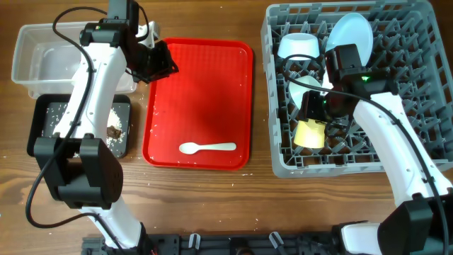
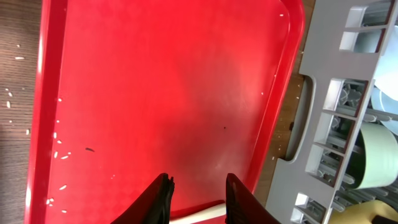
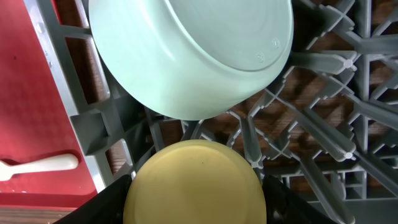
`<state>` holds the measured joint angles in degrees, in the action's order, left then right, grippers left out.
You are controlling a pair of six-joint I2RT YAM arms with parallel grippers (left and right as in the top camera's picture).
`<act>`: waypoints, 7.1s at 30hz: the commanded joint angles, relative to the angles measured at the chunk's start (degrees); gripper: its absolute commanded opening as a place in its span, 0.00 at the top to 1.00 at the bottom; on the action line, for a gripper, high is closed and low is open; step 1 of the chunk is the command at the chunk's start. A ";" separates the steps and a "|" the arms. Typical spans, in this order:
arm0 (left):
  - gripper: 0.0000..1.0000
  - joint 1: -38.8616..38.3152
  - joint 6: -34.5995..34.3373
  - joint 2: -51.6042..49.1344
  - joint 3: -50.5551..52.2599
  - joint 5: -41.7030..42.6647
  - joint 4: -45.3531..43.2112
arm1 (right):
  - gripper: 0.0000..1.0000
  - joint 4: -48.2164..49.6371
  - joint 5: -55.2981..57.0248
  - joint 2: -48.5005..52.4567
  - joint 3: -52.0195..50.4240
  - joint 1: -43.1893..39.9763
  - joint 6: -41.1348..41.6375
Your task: Sort waste into correct bins and load items into the dishwasher rack
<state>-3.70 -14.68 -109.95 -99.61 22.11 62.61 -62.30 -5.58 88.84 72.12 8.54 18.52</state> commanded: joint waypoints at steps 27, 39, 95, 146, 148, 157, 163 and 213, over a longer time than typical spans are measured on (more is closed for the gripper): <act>0.70 -0.04 0.98 0.98 -0.57 -3.10 0.00 | 0.59 -4.04 14.08 -4.94 2.38 10.27 8.55; 0.66 -0.04 0.98 0.98 -0.57 -4.04 0.02 | 0.26 -2.67 8.44 -5.07 -1.97 10.27 8.44; 0.00 10.43 0.94 0.98 -0.59 -4.00 0.24 | 0.96 31.12 1.95 30.40 6.43 39.36 -22.69; 0.00 10.43 0.94 0.98 -0.59 -4.00 0.24 | 0.00 1.31 -2.05 -55.12 -10.47 -6.80 9.90; 0.00 10.43 0.94 0.98 -0.59 -4.00 0.24 | 0.00 1.40 -1.09 -55.06 -10.47 -6.80 5.53; 0.00 10.43 0.94 0.98 -0.59 -4.00 0.24 | 0.00 18.60 -0.87 -65.51 -22.51 -6.80 -11.06; 0.00 10.43 0.94 0.98 -0.59 -4.00 0.24 | 0.00 37.09 -0.90 -81.44 -45.48 -6.80 -11.08; 0.00 7.37 6.99 62.60 51.45 -7.23 -43.15 | 0.00 62.66 0.15 -88.63 -71.82 -6.80 -2.62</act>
<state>3.38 -8.71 -58.85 -64.36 15.22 26.63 0.32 -4.51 0.71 0.38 1.80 15.20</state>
